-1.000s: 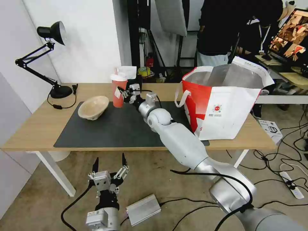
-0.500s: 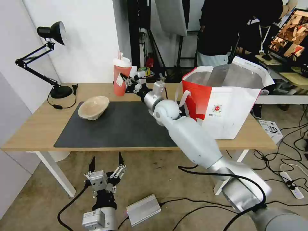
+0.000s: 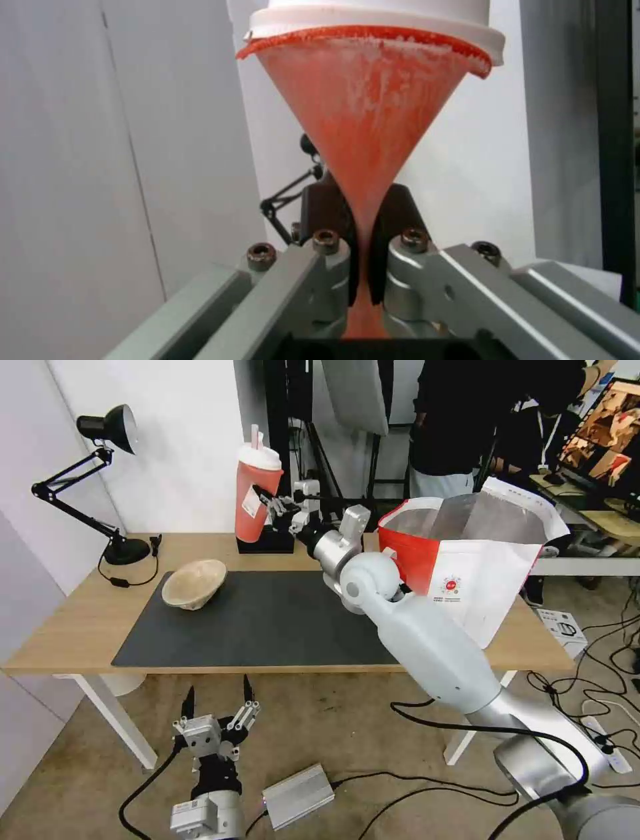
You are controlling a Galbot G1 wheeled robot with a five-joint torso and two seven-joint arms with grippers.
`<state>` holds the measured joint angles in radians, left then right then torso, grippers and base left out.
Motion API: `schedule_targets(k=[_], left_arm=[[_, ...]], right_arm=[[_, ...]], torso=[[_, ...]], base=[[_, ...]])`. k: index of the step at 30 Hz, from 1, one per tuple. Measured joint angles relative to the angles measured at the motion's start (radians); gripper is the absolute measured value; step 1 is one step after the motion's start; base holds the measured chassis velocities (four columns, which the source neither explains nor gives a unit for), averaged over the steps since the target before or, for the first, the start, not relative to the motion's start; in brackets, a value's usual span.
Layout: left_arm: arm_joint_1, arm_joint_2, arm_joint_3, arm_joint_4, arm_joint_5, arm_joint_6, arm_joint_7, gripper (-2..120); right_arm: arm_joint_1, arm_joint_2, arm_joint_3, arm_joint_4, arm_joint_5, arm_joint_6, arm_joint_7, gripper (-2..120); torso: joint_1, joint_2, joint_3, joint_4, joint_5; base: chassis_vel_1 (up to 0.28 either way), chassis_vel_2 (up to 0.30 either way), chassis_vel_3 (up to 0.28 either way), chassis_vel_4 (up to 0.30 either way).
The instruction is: Pick up the trash from the table and place it into the takeout bag.
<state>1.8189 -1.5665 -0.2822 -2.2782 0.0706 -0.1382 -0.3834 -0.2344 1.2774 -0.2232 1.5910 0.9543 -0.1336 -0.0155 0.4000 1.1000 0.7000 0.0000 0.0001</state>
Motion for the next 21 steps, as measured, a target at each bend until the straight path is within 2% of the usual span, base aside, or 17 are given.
schedule_targets(k=[5,14,21], left_arm=[[0.004,-0.008,-0.002,-0.003,0.007,-0.001,-0.001,100],[0.008,-0.016,0.004,-0.003,0.023,-0.003,-0.001,100],[0.010,-0.021,0.009,-0.001,0.032,-0.004,-0.001,100]], right_arm=[[0.008,-0.046,0.002,0.064,0.028,-0.011,0.013,2],[0.004,-0.192,0.043,0.203,0.095,-0.032,0.036,2],[-0.015,-0.262,0.090,0.244,0.117,-0.040,0.037,2]], torso=[[0.000,0.000,0.000,0.0001,0.0000],[0.000,0.000,0.000,-0.0001,0.0001],[0.000,0.000,0.000,0.0000,0.0002]], base=[[0.000,0.000,0.000,0.000],[0.000,0.000,0.000,0.000],[0.000,0.000,0.000,0.000]])
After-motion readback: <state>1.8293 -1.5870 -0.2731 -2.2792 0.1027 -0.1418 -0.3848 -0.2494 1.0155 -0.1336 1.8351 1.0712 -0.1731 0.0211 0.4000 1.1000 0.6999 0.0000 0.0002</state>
